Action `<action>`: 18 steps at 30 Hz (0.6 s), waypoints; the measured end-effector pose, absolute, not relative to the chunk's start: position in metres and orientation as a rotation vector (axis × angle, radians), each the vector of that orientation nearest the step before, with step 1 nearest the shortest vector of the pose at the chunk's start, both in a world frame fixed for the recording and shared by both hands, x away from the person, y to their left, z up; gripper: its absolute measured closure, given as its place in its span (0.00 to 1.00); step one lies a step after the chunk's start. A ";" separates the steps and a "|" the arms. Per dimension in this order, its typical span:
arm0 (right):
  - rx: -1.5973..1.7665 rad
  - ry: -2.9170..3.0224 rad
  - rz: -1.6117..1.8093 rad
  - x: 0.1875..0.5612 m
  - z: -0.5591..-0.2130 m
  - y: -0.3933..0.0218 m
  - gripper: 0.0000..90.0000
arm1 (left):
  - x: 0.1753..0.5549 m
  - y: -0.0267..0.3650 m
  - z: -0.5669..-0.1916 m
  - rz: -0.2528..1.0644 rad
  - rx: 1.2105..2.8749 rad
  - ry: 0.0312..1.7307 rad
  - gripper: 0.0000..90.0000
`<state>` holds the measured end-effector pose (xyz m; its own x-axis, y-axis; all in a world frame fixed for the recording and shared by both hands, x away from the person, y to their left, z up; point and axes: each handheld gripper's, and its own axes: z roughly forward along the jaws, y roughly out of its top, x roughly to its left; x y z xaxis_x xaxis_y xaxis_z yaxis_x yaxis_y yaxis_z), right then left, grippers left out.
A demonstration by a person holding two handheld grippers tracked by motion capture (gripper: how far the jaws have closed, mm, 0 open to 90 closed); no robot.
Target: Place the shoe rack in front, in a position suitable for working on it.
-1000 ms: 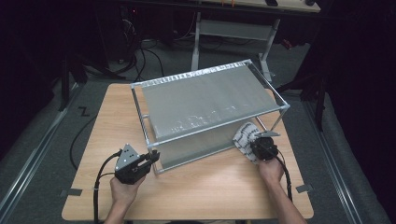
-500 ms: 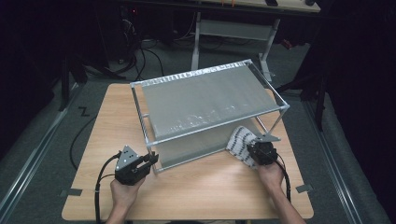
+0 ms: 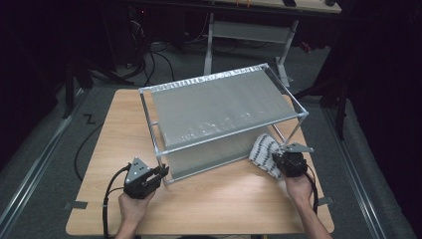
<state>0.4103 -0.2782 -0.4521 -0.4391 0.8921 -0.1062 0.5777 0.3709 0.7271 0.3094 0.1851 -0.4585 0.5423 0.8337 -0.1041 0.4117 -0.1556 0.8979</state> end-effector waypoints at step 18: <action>1.216 2.013 0.866 0.379 -0.400 -0.309 0.96 | 0.308 0.184 -0.468 0.521 1.788 1.059 0.88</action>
